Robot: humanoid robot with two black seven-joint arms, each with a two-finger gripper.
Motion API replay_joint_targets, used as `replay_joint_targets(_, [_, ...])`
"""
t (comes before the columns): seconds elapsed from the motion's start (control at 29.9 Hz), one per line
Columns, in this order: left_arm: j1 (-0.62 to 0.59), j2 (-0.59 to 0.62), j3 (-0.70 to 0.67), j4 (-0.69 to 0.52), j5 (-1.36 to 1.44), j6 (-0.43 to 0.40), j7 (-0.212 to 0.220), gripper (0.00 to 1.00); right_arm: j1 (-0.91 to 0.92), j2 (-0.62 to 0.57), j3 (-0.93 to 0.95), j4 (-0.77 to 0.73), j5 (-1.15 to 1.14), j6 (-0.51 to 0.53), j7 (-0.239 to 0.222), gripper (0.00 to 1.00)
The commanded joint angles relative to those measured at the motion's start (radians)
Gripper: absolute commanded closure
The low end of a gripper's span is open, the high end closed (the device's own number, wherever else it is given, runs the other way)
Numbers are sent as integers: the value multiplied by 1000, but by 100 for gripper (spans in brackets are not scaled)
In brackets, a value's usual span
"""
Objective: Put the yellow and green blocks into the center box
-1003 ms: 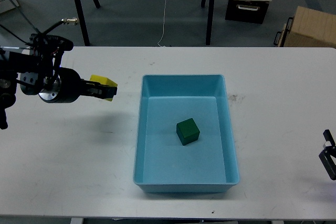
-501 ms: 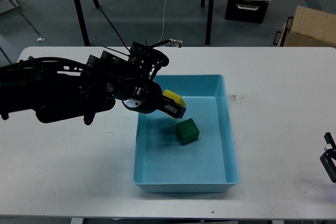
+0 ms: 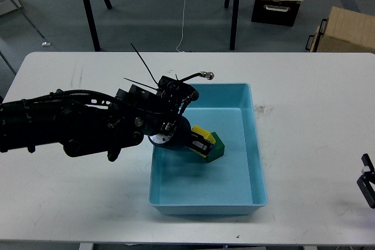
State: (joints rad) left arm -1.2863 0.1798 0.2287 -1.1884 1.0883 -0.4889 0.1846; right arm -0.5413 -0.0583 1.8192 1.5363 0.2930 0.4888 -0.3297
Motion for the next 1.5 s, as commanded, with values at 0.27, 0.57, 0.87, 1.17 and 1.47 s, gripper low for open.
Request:
replay_joint_targets(0.27, [-60,6,-34,27,-31,0,-62,15,1,2,0,-4,0,0,0,0])
replay_joint_targets(0.57, [-23,112,-443,76,-133,0,-140,14,38,0,-1,-21,0,0,0,0])
replay_joint_targets(0.87, [349,125,-1121,64,-228,0,-218,13,152,-35,-8,-22,-9,0,0,0])
replay_joint_targets(1.17, [805,18,-1771,-123,-381,0,-208,9,210,-43,-41,-18,-9,-19,-2,0])
replay_joint_targets(1.47, [1381,-180,-1884,-562,-468,0,-152,6,134,-11,-49,31,-9,-9,-2,0])
